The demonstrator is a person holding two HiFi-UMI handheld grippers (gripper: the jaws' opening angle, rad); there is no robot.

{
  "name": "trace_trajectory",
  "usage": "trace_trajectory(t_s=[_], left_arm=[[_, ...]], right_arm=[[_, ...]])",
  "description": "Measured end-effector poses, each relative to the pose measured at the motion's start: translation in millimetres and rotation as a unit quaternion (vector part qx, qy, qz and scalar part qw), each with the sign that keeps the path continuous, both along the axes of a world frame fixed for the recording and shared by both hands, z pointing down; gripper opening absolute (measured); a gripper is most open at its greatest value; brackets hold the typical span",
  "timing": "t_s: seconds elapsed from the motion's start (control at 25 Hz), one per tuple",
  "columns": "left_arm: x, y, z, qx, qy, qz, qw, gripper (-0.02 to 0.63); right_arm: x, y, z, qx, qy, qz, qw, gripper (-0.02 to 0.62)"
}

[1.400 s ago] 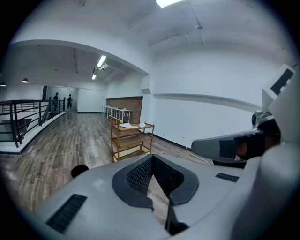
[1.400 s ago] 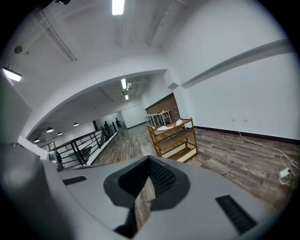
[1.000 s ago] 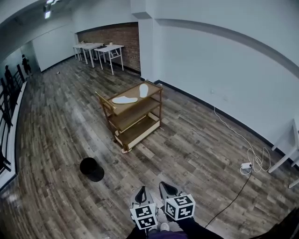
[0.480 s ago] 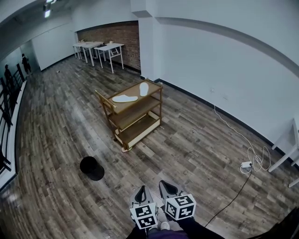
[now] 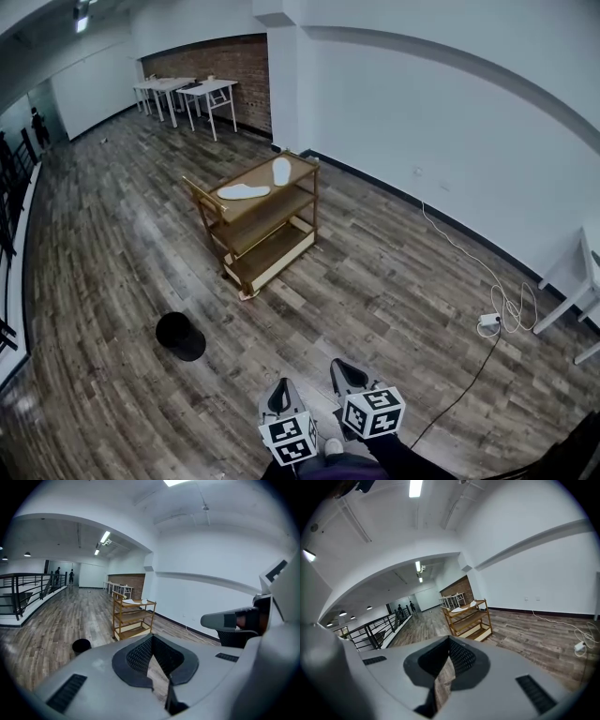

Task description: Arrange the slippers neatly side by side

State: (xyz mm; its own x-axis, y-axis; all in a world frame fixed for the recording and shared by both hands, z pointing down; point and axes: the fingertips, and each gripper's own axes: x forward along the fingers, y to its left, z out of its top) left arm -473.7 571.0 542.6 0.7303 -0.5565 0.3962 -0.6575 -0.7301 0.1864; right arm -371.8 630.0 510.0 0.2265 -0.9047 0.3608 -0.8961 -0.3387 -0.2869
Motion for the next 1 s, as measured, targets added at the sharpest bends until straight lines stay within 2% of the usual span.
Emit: trace_trajectory(t_s=[0.44,0.76,1.0], left_arm=[[-9,-14,11,-0.017,0.011,-0.007,0.9998,0.0],[21,-38,8,-0.013,0.013,-0.011,0.9998,0.0],[61,-60,3,-0.003,0.005,-0.012,0.9999,0.0]], right_arm=[[18,5,7,-0.017,0.011,0.041,0.999,-0.002],[48,-25,3,-0.011,0.008,0.034,0.999,-0.002],[86,-44,4,-0.008,0.001,0.027,1.0,-0.002]])
